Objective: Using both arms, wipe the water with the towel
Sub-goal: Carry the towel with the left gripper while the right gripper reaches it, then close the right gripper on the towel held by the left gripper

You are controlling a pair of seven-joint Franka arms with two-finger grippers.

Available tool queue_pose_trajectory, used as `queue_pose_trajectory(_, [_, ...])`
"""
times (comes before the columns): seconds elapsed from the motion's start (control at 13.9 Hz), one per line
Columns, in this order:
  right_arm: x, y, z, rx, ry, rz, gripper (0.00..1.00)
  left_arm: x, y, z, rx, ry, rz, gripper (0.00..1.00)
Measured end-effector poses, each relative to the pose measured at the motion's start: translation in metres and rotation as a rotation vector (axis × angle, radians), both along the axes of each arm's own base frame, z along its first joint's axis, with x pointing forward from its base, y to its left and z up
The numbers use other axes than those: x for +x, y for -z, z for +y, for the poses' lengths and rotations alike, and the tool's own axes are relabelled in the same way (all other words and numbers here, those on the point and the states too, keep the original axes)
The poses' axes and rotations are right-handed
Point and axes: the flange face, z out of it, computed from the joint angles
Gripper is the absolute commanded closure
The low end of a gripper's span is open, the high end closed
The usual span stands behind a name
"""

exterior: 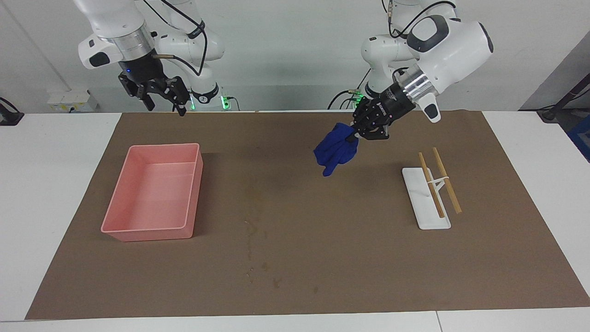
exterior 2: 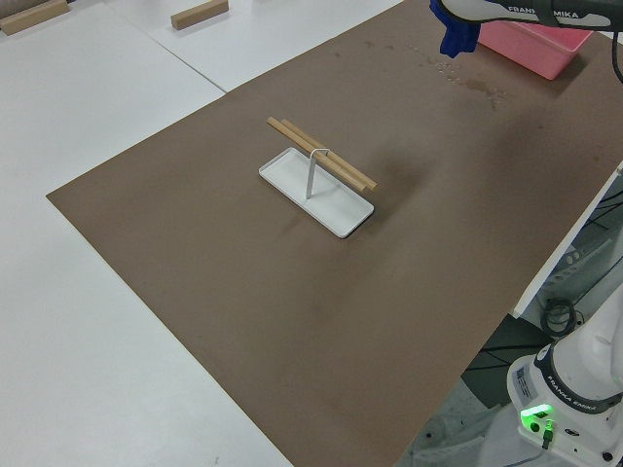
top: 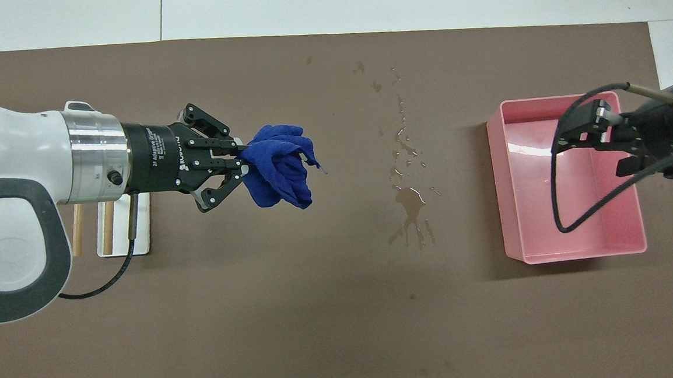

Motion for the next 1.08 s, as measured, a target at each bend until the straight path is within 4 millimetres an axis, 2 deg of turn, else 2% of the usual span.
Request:
queue_pose_trajectory(0.14, [0.002, 0.002, 0.035, 0.078, 0.183, 0.013, 0.07, -0.005, -0.002, -0.018, -0.006, -0.016, 0.000, 1.00])
queue_pose_trajectory(0.29, [0.006, 0.003, 0.060, 0.174, 0.367, 0.039, 0.07, -0.010, -0.003, -0.031, -0.011, -0.035, 0.004, 1.00])
queue_pose_trajectory(0.65, [0.007, 0.007, 0.126, 0.324, 0.693, 0.123, 0.07, -0.014, -0.007, -0.047, -0.039, -0.079, 0.015, 1.00])
queue_pose_trajectory(0.79, [0.011, 0.020, 0.143, 0.340, 0.757, 0.167, 0.07, -0.018, -0.011, -0.058, -0.053, -0.104, 0.005, 1.00])
queue_pose_trajectory(1.08, [0.014, 0.060, 0.172, 0.360, 0.841, 0.226, 0.08, -0.027, -0.018, -0.073, -0.065, -0.109, -0.003, 1.00])
